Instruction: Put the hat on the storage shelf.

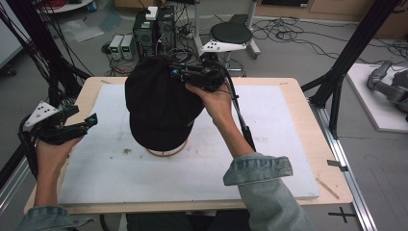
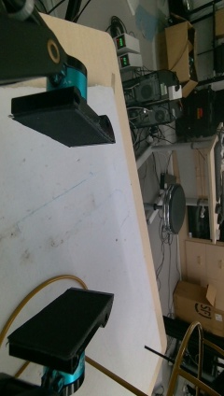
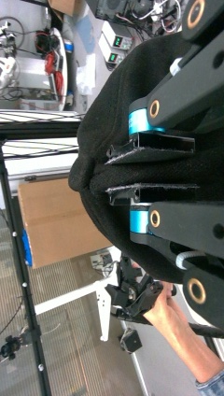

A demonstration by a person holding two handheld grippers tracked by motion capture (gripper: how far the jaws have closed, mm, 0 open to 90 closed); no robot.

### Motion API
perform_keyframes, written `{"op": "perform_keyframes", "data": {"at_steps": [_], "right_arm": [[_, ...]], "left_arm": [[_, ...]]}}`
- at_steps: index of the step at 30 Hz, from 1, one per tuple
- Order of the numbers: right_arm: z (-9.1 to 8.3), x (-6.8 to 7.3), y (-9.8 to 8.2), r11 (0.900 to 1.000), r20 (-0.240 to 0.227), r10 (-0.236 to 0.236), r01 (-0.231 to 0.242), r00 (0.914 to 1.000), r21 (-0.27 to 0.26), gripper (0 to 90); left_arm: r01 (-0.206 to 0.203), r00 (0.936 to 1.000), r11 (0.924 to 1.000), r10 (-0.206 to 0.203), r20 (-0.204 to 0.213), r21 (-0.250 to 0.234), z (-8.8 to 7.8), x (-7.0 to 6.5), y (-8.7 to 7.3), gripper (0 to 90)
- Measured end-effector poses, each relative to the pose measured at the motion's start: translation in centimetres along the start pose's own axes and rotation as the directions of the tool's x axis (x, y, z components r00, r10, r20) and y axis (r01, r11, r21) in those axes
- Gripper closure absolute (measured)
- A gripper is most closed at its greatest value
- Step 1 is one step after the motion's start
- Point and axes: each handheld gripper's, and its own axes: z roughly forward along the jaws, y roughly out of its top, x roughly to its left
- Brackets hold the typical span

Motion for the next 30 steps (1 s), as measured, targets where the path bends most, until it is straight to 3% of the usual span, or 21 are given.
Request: {"op": "perform_keyframes", "data": {"at_steps": [14, 30], "right_arm": [[1.9, -0.1, -1.1, 0.999, 0.002, 0.002, -0.002, 1.0, 0.042, 80.2], [2.6, -0.7, -2.2, 0.998, 0.003, 0.027, -0.027, 0.9996, 0.063, 77.1]], "left_arm": [[0.0, 1.0, 1.0, 0.0, 0.002, 0.001, 0.0, 0.1, 0.0, 19.9], [0.0, 1.0, 1.0, 0.0, 0.003, 0.0, 0.0, 0.1, 0.0, 19.9]]}}
